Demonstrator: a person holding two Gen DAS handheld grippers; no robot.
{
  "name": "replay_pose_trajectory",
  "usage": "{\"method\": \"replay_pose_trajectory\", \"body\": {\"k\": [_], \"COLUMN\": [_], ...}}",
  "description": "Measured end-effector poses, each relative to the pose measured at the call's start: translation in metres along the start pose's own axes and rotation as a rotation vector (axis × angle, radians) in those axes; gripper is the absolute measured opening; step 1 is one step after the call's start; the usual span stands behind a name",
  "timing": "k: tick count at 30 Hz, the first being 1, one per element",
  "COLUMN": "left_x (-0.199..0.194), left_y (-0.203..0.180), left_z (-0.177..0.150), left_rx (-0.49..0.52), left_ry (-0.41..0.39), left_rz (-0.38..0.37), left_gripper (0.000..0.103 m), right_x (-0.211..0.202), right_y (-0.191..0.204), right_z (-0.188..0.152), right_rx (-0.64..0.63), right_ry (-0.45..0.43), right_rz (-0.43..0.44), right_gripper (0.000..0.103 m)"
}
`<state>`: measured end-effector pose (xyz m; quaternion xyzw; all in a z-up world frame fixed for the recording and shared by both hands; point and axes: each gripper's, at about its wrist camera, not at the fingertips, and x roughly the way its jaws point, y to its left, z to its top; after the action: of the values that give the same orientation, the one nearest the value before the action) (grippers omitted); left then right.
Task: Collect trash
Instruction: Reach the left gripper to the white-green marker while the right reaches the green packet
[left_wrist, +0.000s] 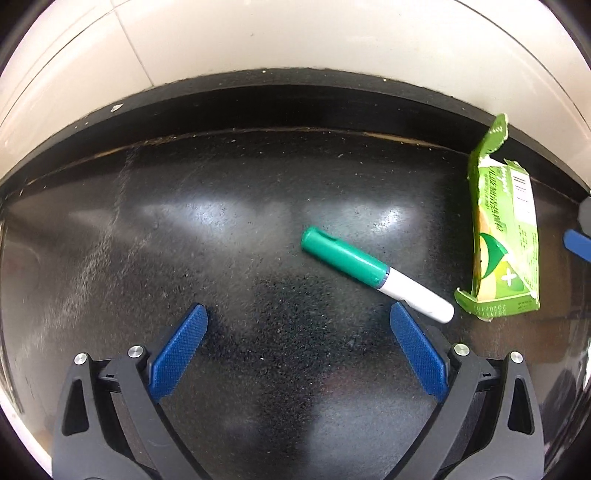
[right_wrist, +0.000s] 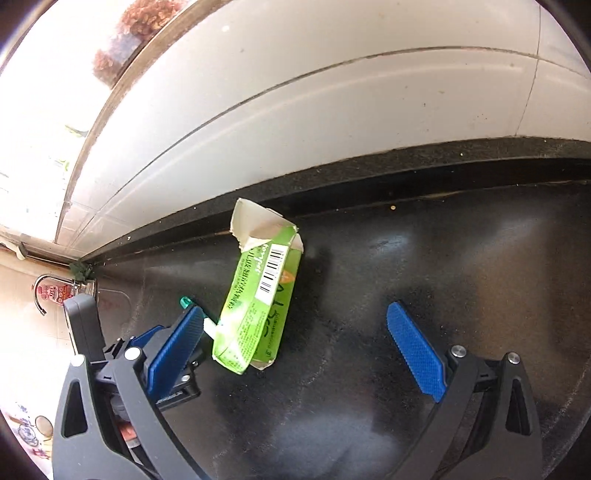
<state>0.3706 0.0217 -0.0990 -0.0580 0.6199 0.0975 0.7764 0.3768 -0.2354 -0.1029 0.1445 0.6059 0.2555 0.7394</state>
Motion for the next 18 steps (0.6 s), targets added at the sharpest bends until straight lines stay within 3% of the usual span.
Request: {"method": "replay_pose_trajectory", "body": {"k": [8, 18], "left_x": [0.008, 0.013], "left_y": [0.013, -0.035], "left_z": [0.004, 0.016], "left_rx": [0.05, 0.323], "left_ry": [0.014, 0.003], "left_rz": [0.004, 0.018], "left_gripper": [0.096, 0.096], "right_x": [-0.021, -0.08], "right_y": [-0.072, -0.169], "right_z": [-0.032, -0.1], "right_rx": [0.096, 0.244], "right_ry": [-0.015, -0.054], "right_rz": [-0.122, -0.276], "right_gripper": [0.096, 0.096]}}
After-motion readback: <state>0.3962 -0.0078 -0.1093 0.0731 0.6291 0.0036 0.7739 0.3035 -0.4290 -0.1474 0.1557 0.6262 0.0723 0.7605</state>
